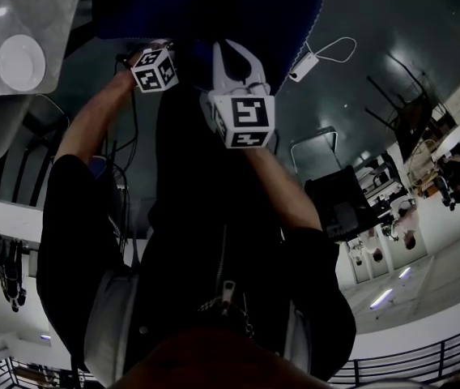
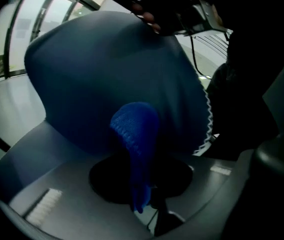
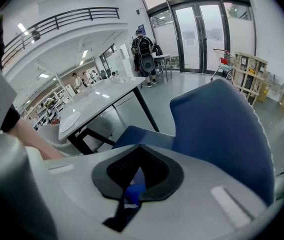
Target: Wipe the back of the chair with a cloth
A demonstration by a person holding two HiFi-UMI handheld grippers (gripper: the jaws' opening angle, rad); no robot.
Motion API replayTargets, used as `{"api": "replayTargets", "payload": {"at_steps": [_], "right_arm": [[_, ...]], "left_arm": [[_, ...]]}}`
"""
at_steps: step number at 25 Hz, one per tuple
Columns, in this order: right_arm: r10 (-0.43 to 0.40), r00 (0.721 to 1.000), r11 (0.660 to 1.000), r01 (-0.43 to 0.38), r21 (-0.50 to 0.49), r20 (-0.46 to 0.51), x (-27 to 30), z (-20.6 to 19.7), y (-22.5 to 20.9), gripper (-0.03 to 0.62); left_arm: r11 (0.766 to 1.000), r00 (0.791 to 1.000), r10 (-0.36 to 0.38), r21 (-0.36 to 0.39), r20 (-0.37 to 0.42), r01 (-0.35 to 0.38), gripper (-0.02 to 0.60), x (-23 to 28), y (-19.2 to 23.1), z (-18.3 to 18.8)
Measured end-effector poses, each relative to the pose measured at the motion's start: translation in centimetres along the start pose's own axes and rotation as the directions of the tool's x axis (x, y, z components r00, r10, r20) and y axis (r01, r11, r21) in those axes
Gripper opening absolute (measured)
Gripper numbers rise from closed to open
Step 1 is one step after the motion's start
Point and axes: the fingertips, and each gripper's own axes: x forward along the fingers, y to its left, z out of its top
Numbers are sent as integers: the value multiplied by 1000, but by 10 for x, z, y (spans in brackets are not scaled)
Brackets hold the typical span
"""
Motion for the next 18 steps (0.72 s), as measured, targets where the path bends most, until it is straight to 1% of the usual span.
{"api": "replayTargets", "payload": {"at_steps": [2,3,4,6,8,11,13,14,15,16,17,18], "right_arm": [[3,1000,1000,-3,10,12,1,4,3,3],[3,1000,1000,-3,17,17,1,6,3,3],[2,1000,1000,-2,22,19,0,9,3,3],[-6,1000,1000,5,26,22,-4,11,0,3],[-12,1000,999,11,33,28,-6,14,-2,3],[-5,1000,999,3,54,29,-6,15,-2,3],[4,1000,997,-7,76,27,-7,13,-4,3],[3,1000,996,-6,84,29,-8,14,-7,3],[-2,999,996,-1,86,32,-8,14,-9,3],[-8,999,996,5,87,35,-7,14,-10,3],[-11,999,996,8,91,36,-5,13,-10,3],[-11,999,995,7,100,36,-3,12,-9,3]], "left_arm": [[993,993,111,-50,29,-110,91,-10,38,4],[982,983,176,-79,44,-173,91,-16,62,10],[964,968,243,-123,65,-234,91,-21,86,17],[913,924,365,-240,114,-331,92,-28,133,36],[856,874,463,-333,148,-396,92,-35,174,52],[767,802,571,-464,177,-444,92,-50,229,71],[701,758,627,-553,179,-450,92,-56,260,76],[673,739,649,-587,178,-450,92,-56,275,78],[652,725,666,-612,178,-448,92,-54,289,78],[638,716,675,-625,175,-449,92,-51,300,76],[632,716,678,-630,168,-451,92,-48,308,72],[632,721,674,-633,161,-448,92,-45,312,69]]}}
